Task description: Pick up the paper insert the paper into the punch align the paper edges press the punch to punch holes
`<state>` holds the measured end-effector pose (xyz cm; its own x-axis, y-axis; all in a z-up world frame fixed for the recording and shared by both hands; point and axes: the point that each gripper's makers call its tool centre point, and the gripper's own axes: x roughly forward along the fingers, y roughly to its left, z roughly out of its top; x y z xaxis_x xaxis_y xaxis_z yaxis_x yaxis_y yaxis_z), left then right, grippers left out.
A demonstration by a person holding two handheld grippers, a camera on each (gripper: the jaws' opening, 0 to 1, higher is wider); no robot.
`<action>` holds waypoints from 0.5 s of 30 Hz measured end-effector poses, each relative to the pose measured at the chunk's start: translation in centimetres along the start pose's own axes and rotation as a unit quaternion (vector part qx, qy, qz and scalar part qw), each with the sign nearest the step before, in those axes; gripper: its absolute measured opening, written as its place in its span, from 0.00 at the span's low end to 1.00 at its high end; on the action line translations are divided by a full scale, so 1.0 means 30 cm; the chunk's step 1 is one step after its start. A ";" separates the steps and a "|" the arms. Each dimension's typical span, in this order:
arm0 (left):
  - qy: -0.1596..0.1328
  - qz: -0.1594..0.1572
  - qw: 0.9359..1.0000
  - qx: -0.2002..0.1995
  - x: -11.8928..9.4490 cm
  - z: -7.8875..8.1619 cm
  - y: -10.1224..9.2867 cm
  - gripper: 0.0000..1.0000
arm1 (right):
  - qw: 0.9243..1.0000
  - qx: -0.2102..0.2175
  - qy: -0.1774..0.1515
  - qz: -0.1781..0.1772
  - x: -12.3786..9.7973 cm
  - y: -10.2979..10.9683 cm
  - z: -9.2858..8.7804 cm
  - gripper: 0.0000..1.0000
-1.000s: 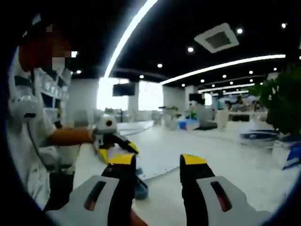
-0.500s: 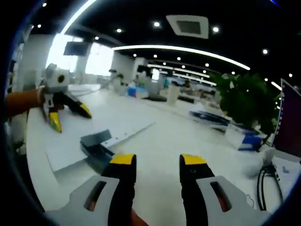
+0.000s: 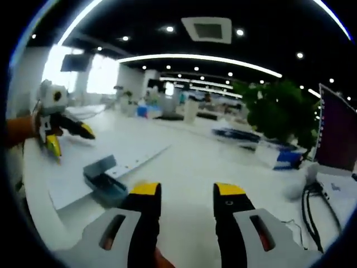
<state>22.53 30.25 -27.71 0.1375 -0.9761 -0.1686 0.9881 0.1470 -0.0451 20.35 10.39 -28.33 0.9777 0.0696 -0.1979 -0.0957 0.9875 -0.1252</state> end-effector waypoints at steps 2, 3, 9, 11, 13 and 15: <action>-0.004 -0.007 1.000 -0.001 0.029 0.023 -0.022 0.61 | 1.000 0.002 0.000 -0.002 -0.002 0.000 -0.001 0.40; -0.002 -0.011 1.000 0.004 0.044 0.028 -0.035 0.61 | 1.000 0.002 -0.001 -0.002 -0.004 0.001 0.000 0.40; 0.012 -0.073 0.996 0.040 0.202 0.073 -0.164 0.61 | 1.000 -0.004 -0.001 -0.008 -0.008 0.007 0.000 0.40; 0.024 -0.084 0.995 0.053 0.266 0.074 -0.189 0.61 | 1.000 -0.007 -0.002 -0.012 -0.012 0.007 0.002 0.40; 0.025 -0.089 0.994 0.056 0.298 0.077 -0.197 0.61 | 1.000 -0.008 -0.004 -0.014 -0.014 0.008 0.003 0.40; 0.023 -0.098 0.993 0.054 0.348 0.082 -0.210 0.60 | 1.000 -0.007 -0.004 -0.016 -0.016 0.007 0.003 0.40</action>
<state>17.91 18.74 -26.76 -0.0583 -0.9754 -0.2128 0.9976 -0.0651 0.0248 19.89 10.57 -28.17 0.9820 0.0386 -0.1851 -0.0660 0.9873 -0.1445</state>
